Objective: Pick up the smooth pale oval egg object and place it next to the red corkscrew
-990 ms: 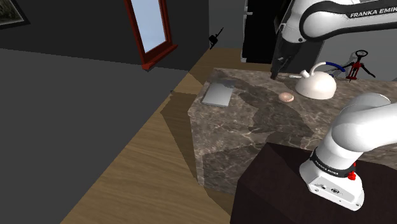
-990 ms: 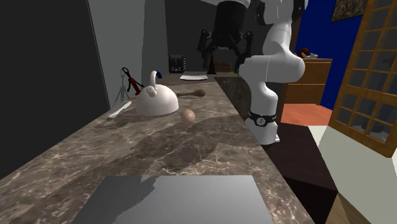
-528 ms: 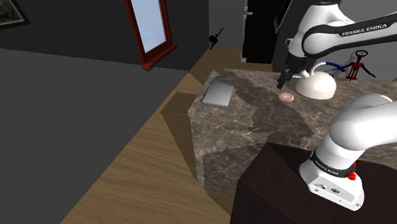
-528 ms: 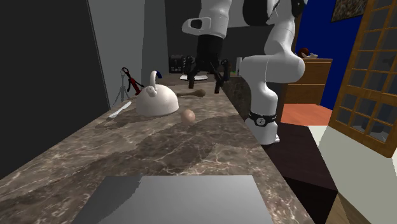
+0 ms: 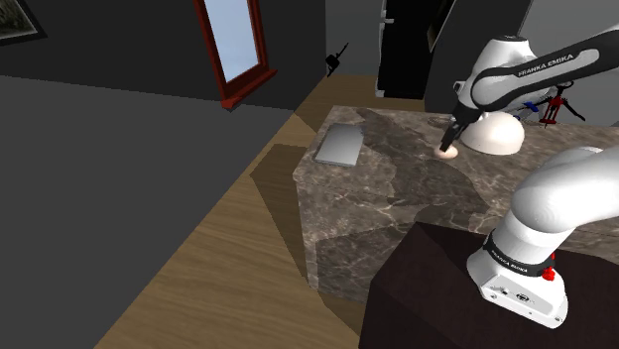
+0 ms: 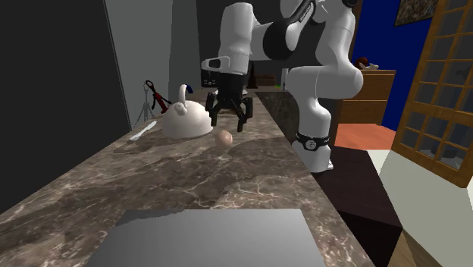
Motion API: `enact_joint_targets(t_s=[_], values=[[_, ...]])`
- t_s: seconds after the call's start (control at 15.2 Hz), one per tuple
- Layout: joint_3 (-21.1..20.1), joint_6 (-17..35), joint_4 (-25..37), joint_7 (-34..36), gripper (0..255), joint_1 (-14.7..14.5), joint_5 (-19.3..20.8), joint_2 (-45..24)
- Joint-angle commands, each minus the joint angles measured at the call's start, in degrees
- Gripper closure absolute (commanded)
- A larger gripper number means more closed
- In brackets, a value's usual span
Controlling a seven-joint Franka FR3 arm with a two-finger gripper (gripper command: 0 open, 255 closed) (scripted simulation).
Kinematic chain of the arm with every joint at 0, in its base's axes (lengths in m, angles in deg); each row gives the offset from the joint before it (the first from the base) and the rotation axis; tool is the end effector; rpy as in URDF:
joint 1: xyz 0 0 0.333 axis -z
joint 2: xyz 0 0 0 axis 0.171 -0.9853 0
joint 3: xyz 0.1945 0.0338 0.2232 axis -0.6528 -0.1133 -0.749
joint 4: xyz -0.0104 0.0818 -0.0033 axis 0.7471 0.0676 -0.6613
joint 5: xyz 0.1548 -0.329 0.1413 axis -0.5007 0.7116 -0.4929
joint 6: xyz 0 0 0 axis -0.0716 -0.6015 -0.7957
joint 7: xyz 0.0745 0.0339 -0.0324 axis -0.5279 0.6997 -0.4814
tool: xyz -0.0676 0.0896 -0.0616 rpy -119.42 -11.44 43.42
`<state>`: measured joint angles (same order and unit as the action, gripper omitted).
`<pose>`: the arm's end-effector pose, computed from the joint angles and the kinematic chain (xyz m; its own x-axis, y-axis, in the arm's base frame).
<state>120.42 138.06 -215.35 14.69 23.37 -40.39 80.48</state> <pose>0.2598 -0.2393 0.3292 0.9850 -0.0495 0.1653 -0.0572 -0.9975 0.0421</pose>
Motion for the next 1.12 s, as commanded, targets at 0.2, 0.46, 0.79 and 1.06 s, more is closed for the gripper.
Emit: enact_joint_targets(t_s=[0.2, 0.46, 0.79, 1.06], values=[[2.9, 6.6, -0.8, -0.9, 0, -1.1, 0.5, -5.6], [4.1, 9.8, -1.3, -1.0, 0, -1.9, 0.5, -8.3], [4.1, 9.8, -1.3, -1.0, 0, -1.9, 0.5, -8.3], [4.1, 9.8, -1.3, -1.0, 255, -1.9, 0.5, -8.3]])
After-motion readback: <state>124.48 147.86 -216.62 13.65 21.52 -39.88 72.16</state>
